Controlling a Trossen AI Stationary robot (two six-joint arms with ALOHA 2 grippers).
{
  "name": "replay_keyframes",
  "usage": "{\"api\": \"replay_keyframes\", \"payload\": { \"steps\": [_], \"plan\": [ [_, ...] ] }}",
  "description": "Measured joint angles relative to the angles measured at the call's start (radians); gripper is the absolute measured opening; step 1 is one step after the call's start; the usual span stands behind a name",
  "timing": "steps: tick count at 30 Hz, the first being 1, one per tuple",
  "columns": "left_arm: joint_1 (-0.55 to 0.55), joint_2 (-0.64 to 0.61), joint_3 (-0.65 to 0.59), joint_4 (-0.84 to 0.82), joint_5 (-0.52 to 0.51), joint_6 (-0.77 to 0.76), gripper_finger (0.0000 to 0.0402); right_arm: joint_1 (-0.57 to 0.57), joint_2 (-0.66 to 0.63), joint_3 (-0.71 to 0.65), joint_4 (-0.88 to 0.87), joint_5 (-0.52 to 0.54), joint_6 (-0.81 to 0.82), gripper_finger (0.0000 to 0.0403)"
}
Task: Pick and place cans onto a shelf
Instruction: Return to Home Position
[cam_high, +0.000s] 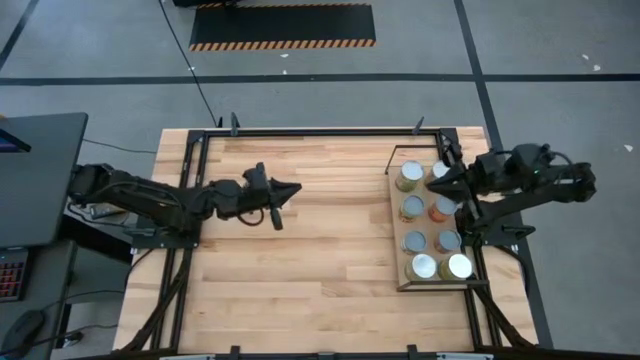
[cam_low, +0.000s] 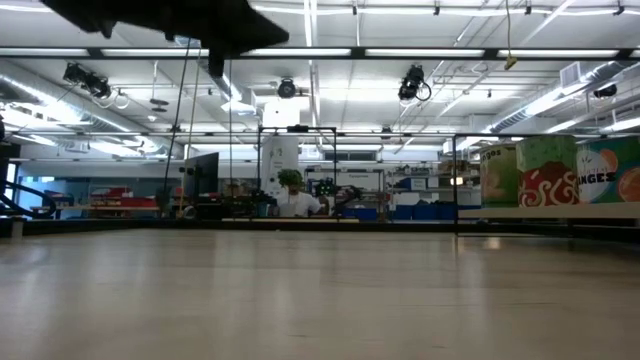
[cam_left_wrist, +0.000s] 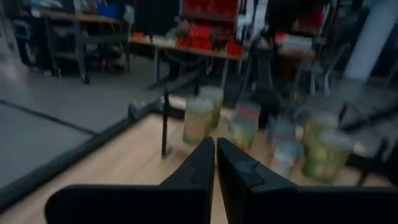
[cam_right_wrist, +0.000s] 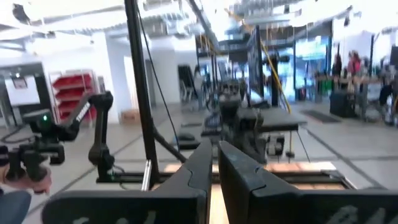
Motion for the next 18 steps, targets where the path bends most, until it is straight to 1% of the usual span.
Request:
{"api": "replay_keyframes", "payload": {
  "steps": [2,3,5,6,8,10,13,15,16,18],
  "plan": [
    [-0.002,0.005,-0.031,0.010,0.016,0.003,0.0025,-0.010,-0.047,-0.072,0.052,0.001,-0.002,0.0034],
    [-0.004,0.005,-0.046,0.056,0.050,0.013,0.0025,-0.017,-0.075,-0.102,0.059,0.018,0.010,0.0034],
    [-0.008,-0.010,-0.102,0.181,0.136,0.044,0.0025,-0.037,-0.124,-0.154,0.086,0.102,0.051,0.0034],
    [-0.011,-0.030,-0.144,0.236,0.158,0.055,0.0025,-0.047,-0.152,-0.174,0.096,0.143,0.063,0.0034],
    [-0.016,-0.063,-0.234,0.357,0.156,0.042,0.0025,-0.065,-0.207,-0.205,0.093,0.186,0.067,0.0034],
    [-0.015,-0.100,-0.338,0.471,0.132,0.004,0.0025,-0.069,-0.266,-0.231,0.076,0.161,0.060,0.0034],
    [-0.019,-0.148,-0.472,0.627,0.140,-0.019,0.0025,-0.064,-0.332,-0.279,0.079,0.129,0.058,0.0034],
    [-0.030,-0.180,-0.543,0.690,0.143,-0.023,0.0025,-0.064,-0.373,-0.314,0.070,0.126,0.075,0.0034],
    [-0.032,-0.194,-0.571,0.708,0.124,-0.045,0.0025,-0.064,-0.390,-0.321,0.053,0.121,0.100,0.0034],
    [-0.022,-0.232,-0.579,0.705,0.047,-0.092,0.0025,-0.064,-0.416,-0.305,-0.033,0.100,0.169,0.0034]
  ]
}}
